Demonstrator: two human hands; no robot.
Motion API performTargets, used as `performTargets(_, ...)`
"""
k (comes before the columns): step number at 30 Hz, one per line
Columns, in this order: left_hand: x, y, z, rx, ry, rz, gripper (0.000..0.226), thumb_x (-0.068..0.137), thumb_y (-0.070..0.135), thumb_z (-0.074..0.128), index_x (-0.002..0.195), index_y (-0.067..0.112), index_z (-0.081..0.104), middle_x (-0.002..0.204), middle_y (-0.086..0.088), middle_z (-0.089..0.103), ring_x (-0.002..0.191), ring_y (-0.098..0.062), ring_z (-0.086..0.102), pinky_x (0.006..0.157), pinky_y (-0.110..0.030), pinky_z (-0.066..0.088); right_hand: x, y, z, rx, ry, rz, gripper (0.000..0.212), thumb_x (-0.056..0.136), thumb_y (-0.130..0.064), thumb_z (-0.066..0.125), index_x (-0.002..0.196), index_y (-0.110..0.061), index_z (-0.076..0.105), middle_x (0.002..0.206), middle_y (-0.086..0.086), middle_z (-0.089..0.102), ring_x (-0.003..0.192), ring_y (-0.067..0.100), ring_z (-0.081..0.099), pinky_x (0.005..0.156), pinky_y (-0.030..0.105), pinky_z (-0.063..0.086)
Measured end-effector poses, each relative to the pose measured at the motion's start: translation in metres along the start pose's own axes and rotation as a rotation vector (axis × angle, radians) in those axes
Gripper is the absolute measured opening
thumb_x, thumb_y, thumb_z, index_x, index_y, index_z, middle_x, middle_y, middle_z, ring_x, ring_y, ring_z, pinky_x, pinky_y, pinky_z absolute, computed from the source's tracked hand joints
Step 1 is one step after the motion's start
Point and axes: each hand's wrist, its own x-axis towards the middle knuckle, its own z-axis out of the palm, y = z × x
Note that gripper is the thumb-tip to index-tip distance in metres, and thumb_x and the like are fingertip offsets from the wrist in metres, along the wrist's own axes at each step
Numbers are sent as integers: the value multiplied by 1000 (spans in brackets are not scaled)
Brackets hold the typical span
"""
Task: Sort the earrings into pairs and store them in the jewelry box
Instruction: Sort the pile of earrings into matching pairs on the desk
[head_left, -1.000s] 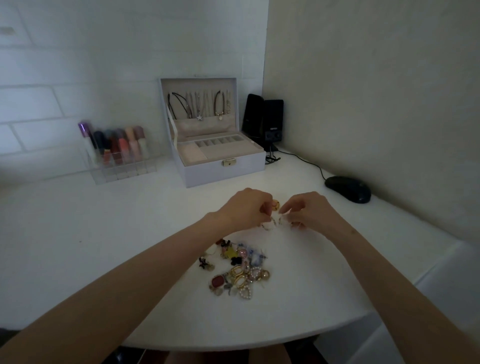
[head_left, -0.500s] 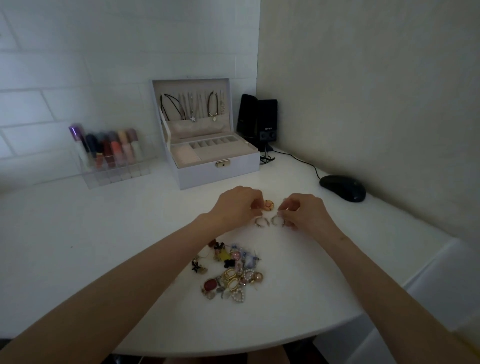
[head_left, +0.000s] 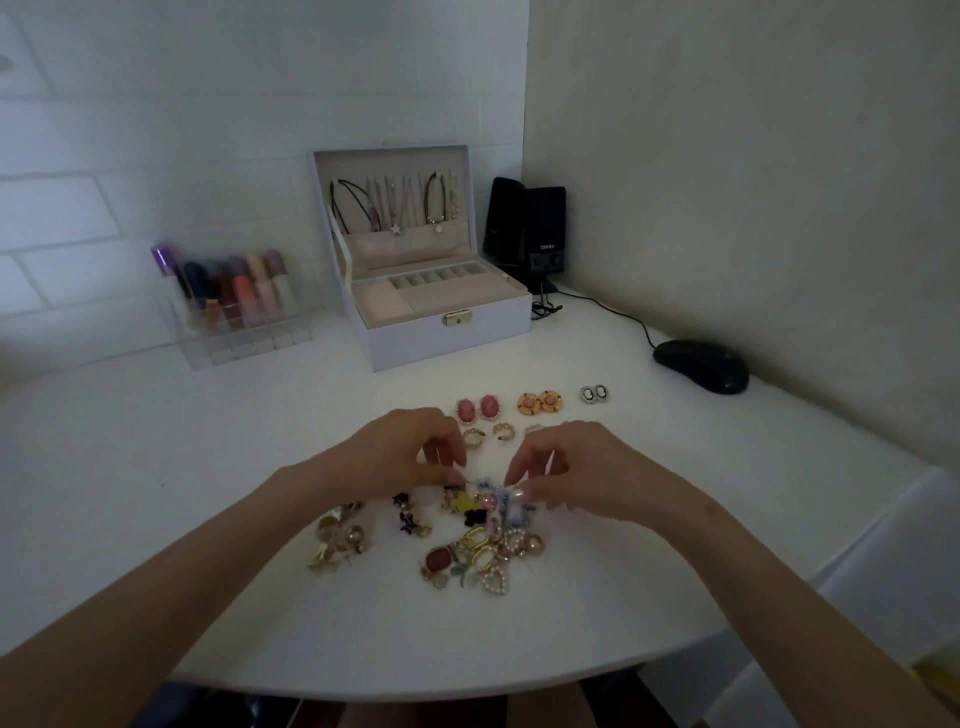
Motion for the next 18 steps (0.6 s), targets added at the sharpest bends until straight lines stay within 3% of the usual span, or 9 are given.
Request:
performTargets(3,-5,-2,1,2,-33,-4,11,83,25,66,94,24,63,86,18,52,75,5,52,67,-7,40,0,-2,6,-25,0,13,8,79,-20,72,87,-19,68,70,-7,58,54,3,55,51,10,43)
performTargets(8,-13,-4,-5,-60,-103,-7,17,84,19,66,100,23,62,83,16,59,74,9,54,67,-7,42,-1,-6,13,59,-10,35,10,80,-14,70,85,-20,65,69,-2,61,54,3,56,59,22,53)
performTargets(12,-20,-6,-11,-74,-148,19,5,88,24,61,92,26,63,85,15,62,75,4,56,68,-9,42,0,-8,18,53,-2,18,10,82,-15,69,91,-16,70,82,2,66,73,16,64,73,31,58)
performTargets(18,-26,-7,-13,-60,-108,22,20,89,33,56,85,16,66,81,8,64,73,-4,58,68,-12,42,1,-11,16,171,-115,6,24,87,0,58,107,-10,68,85,3,68,74,14,68,73,21,56)
